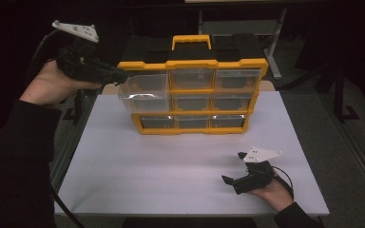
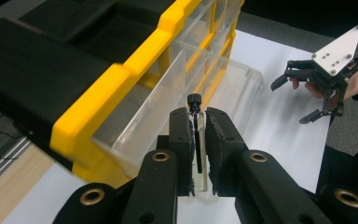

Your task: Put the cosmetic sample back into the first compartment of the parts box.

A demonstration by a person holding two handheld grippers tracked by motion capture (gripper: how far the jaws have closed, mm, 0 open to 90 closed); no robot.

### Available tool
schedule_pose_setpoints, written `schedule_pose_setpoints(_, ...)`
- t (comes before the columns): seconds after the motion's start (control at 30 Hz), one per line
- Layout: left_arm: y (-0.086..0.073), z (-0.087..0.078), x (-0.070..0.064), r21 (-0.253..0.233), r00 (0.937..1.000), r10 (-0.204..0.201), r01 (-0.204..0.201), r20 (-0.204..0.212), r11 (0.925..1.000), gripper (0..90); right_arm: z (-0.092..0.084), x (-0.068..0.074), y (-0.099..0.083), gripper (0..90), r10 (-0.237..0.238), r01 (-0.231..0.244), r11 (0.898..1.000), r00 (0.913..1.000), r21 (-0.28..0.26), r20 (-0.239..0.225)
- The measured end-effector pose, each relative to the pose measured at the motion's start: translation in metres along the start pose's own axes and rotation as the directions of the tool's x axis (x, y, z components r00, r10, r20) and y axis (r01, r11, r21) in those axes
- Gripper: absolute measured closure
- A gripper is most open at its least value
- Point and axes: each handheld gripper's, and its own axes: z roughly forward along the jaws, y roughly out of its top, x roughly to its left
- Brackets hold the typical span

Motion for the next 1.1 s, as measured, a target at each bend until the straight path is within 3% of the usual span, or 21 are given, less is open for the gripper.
schedule_pose_setpoints(0.3,0.011,0.029,0.002,0.058,0.9998,0.003,-0.004,0.018,0.9983,80.6,0.0,0.0,0.0,0.0,-0.001,0.001,1.0,1.0,-0.001,0.0)
schedule_pose_setpoints(0.73,0.011,0.061,-0.001,0.13,0.9991,0.012,-0.017,0.039,0.9914,80.4,-0.001,0.0,0.0,0.0,0.001,-0.001,1.0,1.0,-0.002,-0.002)
schedule_pose_setpoints(0.97,0.011,0.06,0.0,0.125,0.9995,0.008,-0.012,0.03,0.992,78.9,-0.001,0.0,0.0,0.0,0.001,-0.001,1.0,1.0,-0.003,-0.002)
schedule_pose_setpoints(1.1,0.012,0.054,0.001,0.096,0.9996,-0.006,0.003,0.029,0.9953,74.6,-0.001,0.0,0.0,0.0,0.001,-0.001,1.0,1.0,-0.004,-0.003)
